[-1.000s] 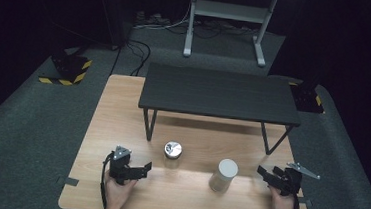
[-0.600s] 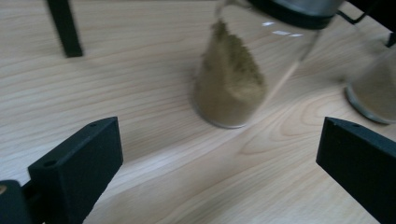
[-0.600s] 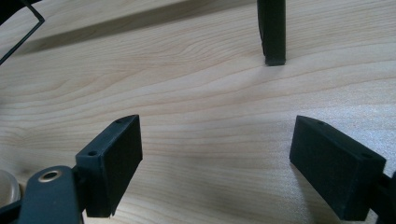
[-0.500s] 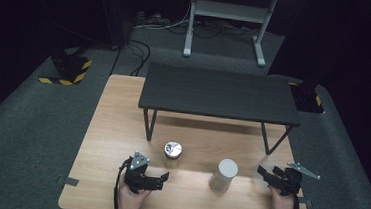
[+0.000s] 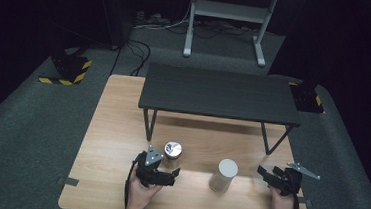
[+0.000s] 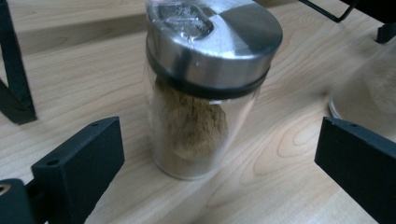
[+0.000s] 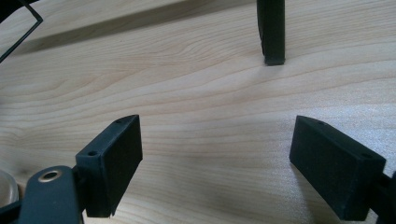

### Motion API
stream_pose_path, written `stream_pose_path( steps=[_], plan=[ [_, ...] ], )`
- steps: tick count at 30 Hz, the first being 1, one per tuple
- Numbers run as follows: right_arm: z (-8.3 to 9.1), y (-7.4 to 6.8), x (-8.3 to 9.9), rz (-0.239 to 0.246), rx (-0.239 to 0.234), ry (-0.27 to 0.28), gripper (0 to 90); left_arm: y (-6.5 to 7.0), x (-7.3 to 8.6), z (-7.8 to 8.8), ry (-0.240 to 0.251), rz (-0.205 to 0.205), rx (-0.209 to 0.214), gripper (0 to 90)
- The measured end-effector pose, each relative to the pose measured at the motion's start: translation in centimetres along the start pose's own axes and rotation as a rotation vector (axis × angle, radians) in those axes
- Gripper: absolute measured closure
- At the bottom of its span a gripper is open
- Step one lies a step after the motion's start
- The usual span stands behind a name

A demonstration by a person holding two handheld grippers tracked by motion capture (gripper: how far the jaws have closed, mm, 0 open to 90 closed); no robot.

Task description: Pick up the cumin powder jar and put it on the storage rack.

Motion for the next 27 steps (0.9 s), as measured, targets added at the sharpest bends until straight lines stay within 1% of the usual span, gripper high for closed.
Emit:
stream_pose_path(
  steps=[5, 8, 10, 12, 16, 18, 22, 27],
  plan=[
    [0.0, 0.0, 0.0, 0.000, 0.000, 0.000, 16.6, 0.2, -0.7, -1.0, -0.014, 0.000, -0.022, 4.4],
    [0.0, -0.1, 0.0, 0.003, 0.002, 0.000, 16.6, -0.2, -1.0, -1.5, -0.009, 0.008, -0.008, 4.7],
    [0.0, -0.1, 0.0, 0.003, 0.002, 0.000, 16.6, -0.2, -1.2, -1.7, -0.012, 0.010, -0.012, 5.7],
    [0.0, 0.0, 0.0, 0.001, 0.001, 0.000, 16.6, -0.2, -1.5, -2.2, -0.023, 0.001, -0.015, 6.4],
    [0.0, 0.0, 0.0, -0.001, -0.001, 0.000, 16.6, -0.1, -2.2, -3.0, -0.049, -0.010, -0.018, 11.0],
    [0.0, 0.1, 0.0, -0.001, -0.002, 0.000, 16.6, 0.0, -2.5, -3.5, -0.065, -0.015, -0.027, 13.6],
    [0.0, 0.1, 0.0, -0.001, -0.002, 0.000, 16.6, 0.3, -2.7, -4.0, -0.077, -0.020, -0.045, 18.6],
    [0.0, 0.1, 0.0, -0.002, -0.003, 0.001, 16.6, 0.5, -2.8, -4.3, -0.079, -0.011, -0.065, 24.6]
  ],
)
Point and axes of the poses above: each handheld gripper's, and its own axes: z roughly backward along the jaws, x roughly out of its underside, y roughly to its right, the point moved 1 cm from there along -z, roughly forward along the jaws, and after that the axes turned 12 degrees about -z, right-handed, at the moved point
